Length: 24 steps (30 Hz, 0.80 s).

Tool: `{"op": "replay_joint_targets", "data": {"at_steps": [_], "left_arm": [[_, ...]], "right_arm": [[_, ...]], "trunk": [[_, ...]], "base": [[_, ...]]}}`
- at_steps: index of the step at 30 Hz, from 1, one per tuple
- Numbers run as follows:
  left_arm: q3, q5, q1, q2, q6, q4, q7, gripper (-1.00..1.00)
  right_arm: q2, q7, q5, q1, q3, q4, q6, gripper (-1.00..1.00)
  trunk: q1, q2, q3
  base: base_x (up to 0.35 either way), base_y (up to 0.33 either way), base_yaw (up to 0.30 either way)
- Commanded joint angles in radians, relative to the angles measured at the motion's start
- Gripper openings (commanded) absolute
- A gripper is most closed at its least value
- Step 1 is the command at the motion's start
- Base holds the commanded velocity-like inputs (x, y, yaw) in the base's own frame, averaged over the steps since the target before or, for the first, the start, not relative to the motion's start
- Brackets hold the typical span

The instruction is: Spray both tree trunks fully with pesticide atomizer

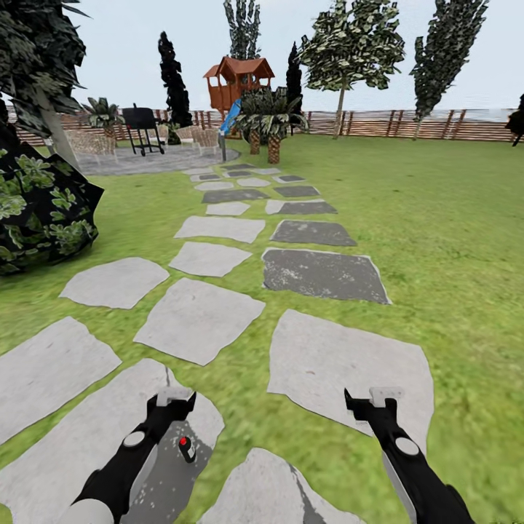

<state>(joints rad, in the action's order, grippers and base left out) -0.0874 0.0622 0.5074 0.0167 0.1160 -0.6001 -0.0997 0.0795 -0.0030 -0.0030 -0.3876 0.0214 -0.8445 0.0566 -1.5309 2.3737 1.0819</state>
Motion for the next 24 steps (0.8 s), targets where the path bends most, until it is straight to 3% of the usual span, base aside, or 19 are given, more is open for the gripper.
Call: {"op": "replay_joint_targets", "data": {"at_steps": [1,6,18,24], "left_arm": [[-0.002,0.000,0.000,0.000,0.031,0.002,0.001,1.00],[-0.009,-0.001,-0.001,0.003,0.098,0.041,0.007,1.00],[-0.011,-0.001,0.000,0.007,0.110,0.083,0.009,1.00],[-0.012,-0.004,0.000,0.008,0.115,0.084,0.012,1.00]], "right_arm": [[0.000,0.000,0.000,0.000,0.000,-0.016,-0.002,1.00],[0.000,0.000,0.000,0.000,0.000,-0.036,-0.003,1.00],[0.000,0.000,0.000,0.000,0.001,-0.036,-0.002,1.00],[0.000,0.000,0.000,0.001,0.000,-0.033,0.000,1.00]], "trunk": [[-0.004,0.007,0.005],[-0.023,0.042,0.029],[-0.069,0.126,0.086],[-0.072,0.128,0.118]], "base": [[0.000,0.000,0.000],[0.000,0.000,0.000],[0.000,0.000,0.000],[0.000,0.000,0.000]]}}
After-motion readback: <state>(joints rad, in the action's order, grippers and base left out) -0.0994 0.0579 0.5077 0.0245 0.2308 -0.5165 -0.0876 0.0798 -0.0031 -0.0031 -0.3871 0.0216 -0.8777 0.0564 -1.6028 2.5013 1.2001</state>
